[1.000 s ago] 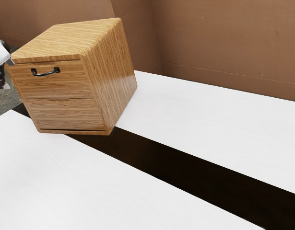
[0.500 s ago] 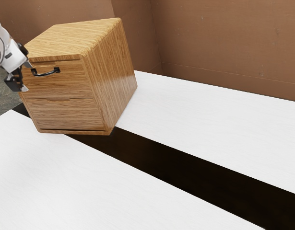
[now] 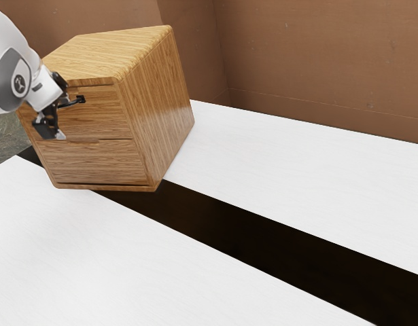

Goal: Pull the drawer handle with one arm to open the drawer

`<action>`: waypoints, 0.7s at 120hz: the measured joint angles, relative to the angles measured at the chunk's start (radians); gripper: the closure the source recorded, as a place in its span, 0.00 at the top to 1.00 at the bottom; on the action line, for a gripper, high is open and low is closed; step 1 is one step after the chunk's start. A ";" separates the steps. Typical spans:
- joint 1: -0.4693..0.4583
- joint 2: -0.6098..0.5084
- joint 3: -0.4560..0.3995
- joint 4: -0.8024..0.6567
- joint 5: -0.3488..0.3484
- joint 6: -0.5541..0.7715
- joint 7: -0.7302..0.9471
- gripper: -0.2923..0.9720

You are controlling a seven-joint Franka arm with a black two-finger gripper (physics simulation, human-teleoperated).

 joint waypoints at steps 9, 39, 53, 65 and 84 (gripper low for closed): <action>0.008 -0.002 -0.008 0.000 -0.004 -0.022 0.000 0.83; 0.077 -0.092 -0.089 -0.011 -0.021 -0.146 -0.001 0.60; 0.184 -0.270 -0.223 -0.086 0.009 -0.224 -0.001 0.40; 0.016 -0.389 -0.245 -0.142 0.040 -0.275 -0.001 0.58; -0.002 -0.362 -0.449 0.023 0.134 -0.469 -0.157 0.70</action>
